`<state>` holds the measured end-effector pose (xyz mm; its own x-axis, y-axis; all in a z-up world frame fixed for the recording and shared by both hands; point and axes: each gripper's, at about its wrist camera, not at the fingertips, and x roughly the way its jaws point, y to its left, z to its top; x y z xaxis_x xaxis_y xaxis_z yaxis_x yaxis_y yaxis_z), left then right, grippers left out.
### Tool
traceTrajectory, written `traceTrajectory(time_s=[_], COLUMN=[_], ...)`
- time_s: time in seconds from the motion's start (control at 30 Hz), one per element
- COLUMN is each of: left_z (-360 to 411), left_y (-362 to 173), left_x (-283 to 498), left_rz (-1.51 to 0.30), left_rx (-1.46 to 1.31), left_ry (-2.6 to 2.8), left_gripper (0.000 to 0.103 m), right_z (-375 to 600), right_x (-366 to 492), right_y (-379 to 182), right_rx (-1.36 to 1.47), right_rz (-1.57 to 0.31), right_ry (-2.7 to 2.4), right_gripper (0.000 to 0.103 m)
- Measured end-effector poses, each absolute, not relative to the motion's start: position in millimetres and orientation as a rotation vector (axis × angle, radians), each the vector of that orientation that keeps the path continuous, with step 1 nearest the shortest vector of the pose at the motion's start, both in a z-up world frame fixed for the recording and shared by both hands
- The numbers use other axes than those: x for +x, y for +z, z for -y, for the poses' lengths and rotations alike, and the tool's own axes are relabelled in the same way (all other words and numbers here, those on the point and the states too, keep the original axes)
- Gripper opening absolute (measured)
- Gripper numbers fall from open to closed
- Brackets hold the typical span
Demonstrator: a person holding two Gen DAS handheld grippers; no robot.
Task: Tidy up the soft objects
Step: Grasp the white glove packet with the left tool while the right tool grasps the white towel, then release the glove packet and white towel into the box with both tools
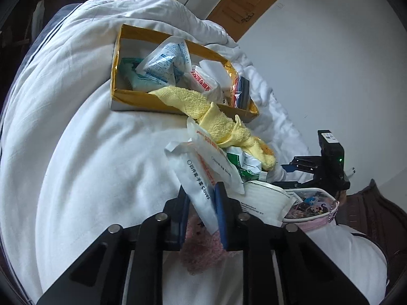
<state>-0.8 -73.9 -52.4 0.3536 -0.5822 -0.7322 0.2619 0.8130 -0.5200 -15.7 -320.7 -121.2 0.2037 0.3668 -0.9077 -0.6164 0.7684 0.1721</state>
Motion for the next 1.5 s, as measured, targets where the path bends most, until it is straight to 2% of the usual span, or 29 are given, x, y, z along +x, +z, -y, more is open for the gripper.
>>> traceTrajectory(time_s=[0.13, 0.27, 0.5, 0.97, 1.2, 1.5], left_z=[64.7, 47.9, 21.3, 43.3, 55.6, 58.6], left_y=[-44.6, -33.4, -14.2, 15.0, 22.4, -7.3], left_x=[0.6, -3.6, -6.8, 23.2, 81.4, 153.0], left_rz=[-1.073, -1.048, -0.949, -0.787, -0.782, -0.791], left_rx=[-0.387, -0.427, -0.525, -0.536, -0.456, -0.482], left_ry=[-0.552, -0.572, -0.539, -0.433, -0.328, -0.252], left_gripper=[0.012, 0.012, 0.011, 0.011, 0.011, 0.011], right_z=[320.3, 317.3, 322.1, 336.7, 328.1, 283.7], right_x=[-17.4, -23.1, -37.3, -43.9, 12.6, 106.2], right_y=[-119.5, -112.9, -80.2, -14.4, -0.4, -18.3], right_rx=[-0.257, -0.301, -0.35, -0.29, 0.007, 0.215], right_rz=[-1.175, -1.16, -1.096, -0.929, -0.807, -0.732], right_ry=[0.693, 0.677, 0.687, 0.603, 0.509, 0.417], right_gripper=[0.049, 0.044, 0.041, 0.04, 0.04, 0.042])
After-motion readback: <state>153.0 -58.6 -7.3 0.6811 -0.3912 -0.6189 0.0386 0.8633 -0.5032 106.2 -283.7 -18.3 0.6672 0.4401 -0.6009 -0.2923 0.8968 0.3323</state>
